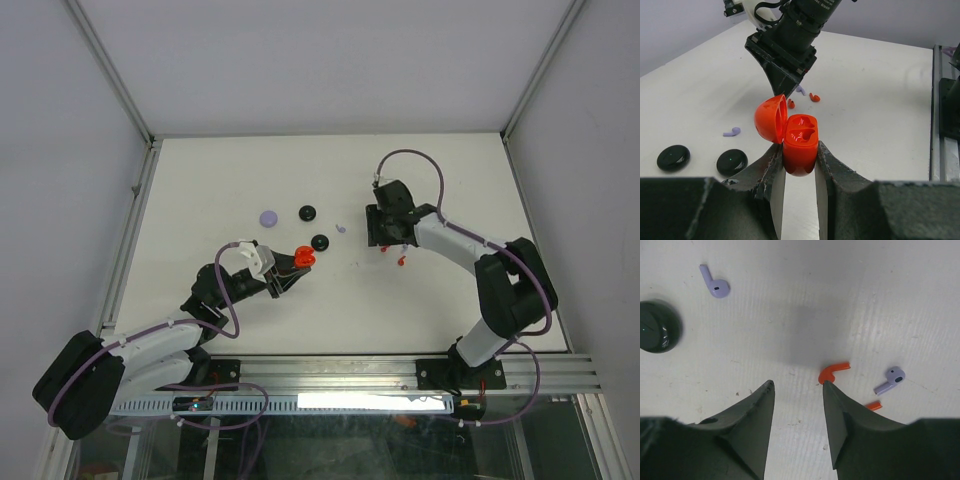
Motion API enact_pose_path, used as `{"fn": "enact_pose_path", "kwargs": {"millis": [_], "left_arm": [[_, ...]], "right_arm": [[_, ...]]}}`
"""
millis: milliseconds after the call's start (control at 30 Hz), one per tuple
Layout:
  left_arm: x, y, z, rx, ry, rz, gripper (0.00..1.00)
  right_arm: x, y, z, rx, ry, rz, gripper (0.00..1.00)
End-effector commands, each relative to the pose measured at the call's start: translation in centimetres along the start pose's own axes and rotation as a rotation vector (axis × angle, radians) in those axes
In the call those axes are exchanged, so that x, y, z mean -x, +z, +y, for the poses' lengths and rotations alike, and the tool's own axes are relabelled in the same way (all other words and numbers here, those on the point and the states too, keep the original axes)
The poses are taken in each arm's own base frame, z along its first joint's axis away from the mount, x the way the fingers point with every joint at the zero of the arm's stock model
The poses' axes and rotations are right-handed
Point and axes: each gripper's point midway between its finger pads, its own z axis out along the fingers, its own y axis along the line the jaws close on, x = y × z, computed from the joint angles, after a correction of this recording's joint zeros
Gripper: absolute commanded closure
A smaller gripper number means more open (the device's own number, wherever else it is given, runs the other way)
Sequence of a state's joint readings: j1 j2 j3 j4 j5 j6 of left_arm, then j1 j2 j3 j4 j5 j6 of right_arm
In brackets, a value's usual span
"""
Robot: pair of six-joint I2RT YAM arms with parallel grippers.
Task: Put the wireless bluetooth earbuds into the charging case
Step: Pick up the earbud from the center of the board.
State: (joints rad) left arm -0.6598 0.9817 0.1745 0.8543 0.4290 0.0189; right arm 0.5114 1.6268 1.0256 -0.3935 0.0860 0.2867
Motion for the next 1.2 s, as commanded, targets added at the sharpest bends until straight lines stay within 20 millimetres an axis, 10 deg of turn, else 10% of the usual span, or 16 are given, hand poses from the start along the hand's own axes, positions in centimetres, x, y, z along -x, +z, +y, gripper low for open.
{"fn": "enact_pose_path", "kwargs": {"millis": [0,500,1167], "left_arm": [[2.3,0.5,-0.4,-0.038,0.044,-0.068,1.0],[2.4,0.4,-0.5,-0.039,0.04,-0.067,1.0],[3.4,0.1,-0.6,-0.028,0.043,-0.097,1.0]], "right_arm": [[0.8,-1.3,-1.1,-0.057,-0.013,-0.019,0.52],[-2.1,2.2,-1.0,-0.047,-0.01,0.057,0.45],[1.3,0.0,7.0,0.241,-0.07,0.054,0.47]]}}
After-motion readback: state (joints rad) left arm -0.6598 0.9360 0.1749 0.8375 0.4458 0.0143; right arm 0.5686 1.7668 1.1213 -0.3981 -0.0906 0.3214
